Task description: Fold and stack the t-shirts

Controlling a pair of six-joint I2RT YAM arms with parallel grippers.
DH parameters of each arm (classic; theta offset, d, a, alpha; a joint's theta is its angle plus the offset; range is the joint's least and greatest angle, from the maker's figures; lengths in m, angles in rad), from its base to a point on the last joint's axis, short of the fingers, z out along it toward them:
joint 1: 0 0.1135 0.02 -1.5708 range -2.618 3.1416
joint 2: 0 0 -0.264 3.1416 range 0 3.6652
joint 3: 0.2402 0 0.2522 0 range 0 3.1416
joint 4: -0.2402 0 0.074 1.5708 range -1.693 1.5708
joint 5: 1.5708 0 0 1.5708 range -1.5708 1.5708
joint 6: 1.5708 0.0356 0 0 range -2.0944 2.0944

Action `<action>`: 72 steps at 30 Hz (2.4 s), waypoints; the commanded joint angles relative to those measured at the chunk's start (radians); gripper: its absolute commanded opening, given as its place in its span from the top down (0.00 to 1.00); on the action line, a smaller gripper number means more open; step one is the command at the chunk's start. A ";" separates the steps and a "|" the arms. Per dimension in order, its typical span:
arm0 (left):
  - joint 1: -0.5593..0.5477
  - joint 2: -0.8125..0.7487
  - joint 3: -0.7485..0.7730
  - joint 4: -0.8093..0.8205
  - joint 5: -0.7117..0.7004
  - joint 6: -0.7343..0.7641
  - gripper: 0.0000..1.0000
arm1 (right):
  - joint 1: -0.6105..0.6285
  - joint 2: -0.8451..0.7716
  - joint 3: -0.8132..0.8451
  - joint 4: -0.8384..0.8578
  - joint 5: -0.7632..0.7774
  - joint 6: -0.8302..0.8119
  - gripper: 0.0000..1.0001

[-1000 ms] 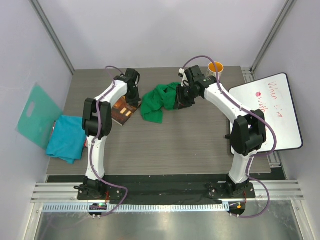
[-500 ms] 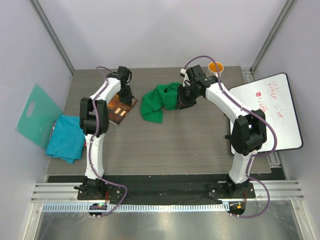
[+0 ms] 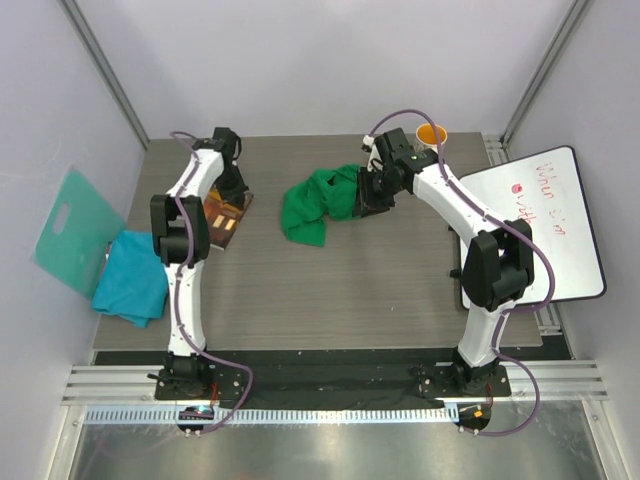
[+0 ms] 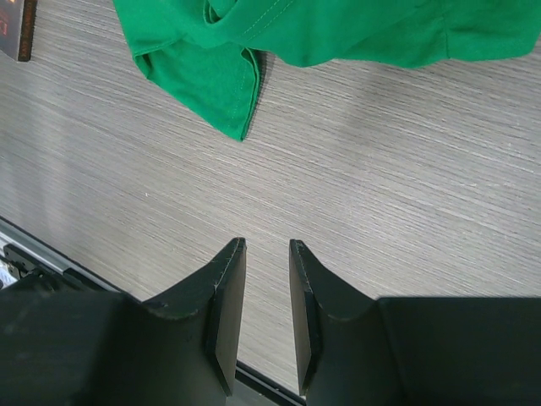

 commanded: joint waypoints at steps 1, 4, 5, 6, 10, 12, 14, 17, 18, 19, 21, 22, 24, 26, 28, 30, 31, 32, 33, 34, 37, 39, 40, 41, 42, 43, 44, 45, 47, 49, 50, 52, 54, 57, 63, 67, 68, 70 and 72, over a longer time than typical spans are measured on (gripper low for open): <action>0.081 0.109 0.027 -0.063 -0.067 0.005 1.00 | -0.009 -0.044 0.028 -0.014 0.010 -0.018 0.67; 0.122 0.118 0.062 -0.071 -0.081 0.004 1.00 | -0.011 -0.051 0.025 -0.020 0.014 -0.018 0.67; 0.128 0.127 0.076 -0.079 -0.092 0.005 1.00 | -0.012 -0.050 0.025 -0.023 0.015 -0.018 0.67; 0.143 0.133 0.100 -0.085 -0.098 0.008 1.00 | -0.012 -0.053 0.025 -0.025 0.015 -0.016 0.67; 0.189 0.136 0.107 -0.088 -0.107 0.011 1.00 | -0.012 -0.053 0.033 -0.034 0.015 -0.013 0.67; 0.218 0.141 0.111 -0.088 -0.112 0.017 1.00 | -0.014 -0.051 0.036 -0.040 0.014 -0.012 0.67; 0.235 0.145 0.116 -0.094 -0.120 0.028 1.00 | -0.012 -0.045 0.042 -0.045 0.014 -0.012 0.67; 0.265 0.142 0.111 -0.096 -0.130 0.030 1.00 | -0.011 -0.039 0.054 -0.049 0.009 -0.009 0.67; 0.280 0.142 0.105 -0.093 -0.129 0.030 1.00 | -0.012 -0.034 0.057 -0.054 0.006 -0.006 0.67; 0.288 0.142 0.102 -0.091 -0.127 0.030 1.00 | -0.012 -0.034 0.063 -0.054 0.004 -0.004 0.67; 0.305 0.148 0.102 -0.086 -0.118 0.033 1.00 | -0.012 -0.028 0.070 -0.054 0.004 0.002 0.67; 0.311 0.150 0.102 -0.086 -0.115 0.034 1.00 | -0.012 -0.030 0.070 -0.052 0.003 0.002 0.67; 0.323 0.150 0.113 -0.088 -0.075 0.039 1.00 | -0.014 -0.028 0.070 -0.052 0.003 0.005 0.67; 0.325 0.135 0.098 -0.065 -0.045 0.040 1.00 | -0.012 -0.028 0.068 -0.054 0.003 0.008 0.67; 0.321 0.084 0.072 -0.028 0.058 0.034 1.00 | -0.012 -0.024 0.067 -0.052 0.001 0.014 0.67; 0.308 0.047 0.041 0.001 0.086 0.024 0.99 | -0.012 -0.021 0.068 -0.049 -0.005 0.019 0.67; 0.286 0.018 0.038 0.003 0.090 0.022 0.99 | -0.012 -0.018 0.068 -0.043 -0.006 0.024 0.67; 0.274 0.006 0.033 0.000 0.089 0.022 0.98 | -0.012 -0.018 0.070 -0.040 -0.009 0.025 0.67; 0.260 -0.006 0.028 0.000 0.092 0.022 0.98 | -0.012 -0.016 0.071 -0.036 -0.012 0.030 0.67; 0.230 -0.031 0.010 0.001 0.107 0.016 1.00 | -0.012 -0.013 0.073 -0.030 -0.013 0.033 0.67; 0.158 -0.071 -0.062 0.015 0.123 0.017 1.00 | -0.012 0.002 0.085 -0.022 -0.026 0.039 0.67; 0.116 -0.091 -0.108 0.042 0.106 0.027 1.00 | -0.012 0.005 0.094 -0.019 -0.029 0.045 0.67; 0.073 -0.100 -0.151 0.053 0.095 0.034 1.00 | -0.012 0.008 0.096 -0.013 -0.029 0.047 0.67; 0.059 -0.105 -0.165 0.064 0.081 0.036 1.00 | -0.012 0.012 0.096 -0.013 -0.031 0.050 0.67; 0.050 -0.106 -0.175 0.065 0.081 0.033 1.00 | -0.012 0.012 0.096 -0.010 -0.032 0.051 0.67; 0.041 -0.108 -0.194 0.070 0.087 0.033 1.00 | -0.012 0.010 0.096 -0.006 -0.034 0.053 0.67; 0.039 -0.108 -0.203 0.075 0.092 0.022 1.00 | -0.012 0.012 0.094 -0.006 -0.034 0.054 0.67; 0.038 -0.109 -0.212 0.078 0.097 0.017 1.00 | -0.012 0.010 0.091 -0.006 -0.034 0.054 0.67; 0.039 -0.112 -0.234 0.084 0.089 0.016 1.00 | -0.012 0.005 0.085 -0.006 -0.031 0.054 0.67; 0.039 -0.115 -0.245 0.087 0.074 0.017 1.00 | -0.012 0.001 0.079 -0.003 -0.029 0.057 0.67; 0.039 -0.114 -0.248 0.085 0.068 0.017 1.00 | -0.012 0.001 0.076 -0.003 -0.029 0.059 0.67; 0.041 -0.111 -0.251 0.082 0.054 0.016 1.00 | -0.014 -0.001 0.073 -0.002 -0.028 0.059 0.67; 0.041 -0.108 -0.248 0.075 0.040 0.011 1.00 | -0.012 0.001 0.073 0.001 -0.028 0.060 0.67; 0.051 -0.102 -0.243 0.065 -0.012 0.010 1.00 | -0.012 0.002 0.074 0.000 -0.029 0.062 0.67; 0.159 -0.049 -0.154 -0.017 -0.069 -0.033 1.00 | -0.012 0.008 0.079 0.000 -0.028 0.059 0.67; 0.225 -0.045 -0.093 -0.051 -0.130 -0.015 1.00 | -0.012 0.012 0.080 0.000 -0.028 0.059 0.67; 0.237 -0.045 -0.085 -0.056 -0.135 -0.015 1.00 | -0.012 0.013 0.082 0.000 -0.028 0.059 0.67; 0.274 -0.043 -0.067 -0.057 -0.126 -0.013 1.00 | -0.012 0.016 0.085 0.000 -0.029 0.059 0.67; 0.309 -0.034 -0.032 -0.065 -0.112 -0.009 1.00 | -0.012 0.019 0.091 0.000 -0.028 0.059 0.67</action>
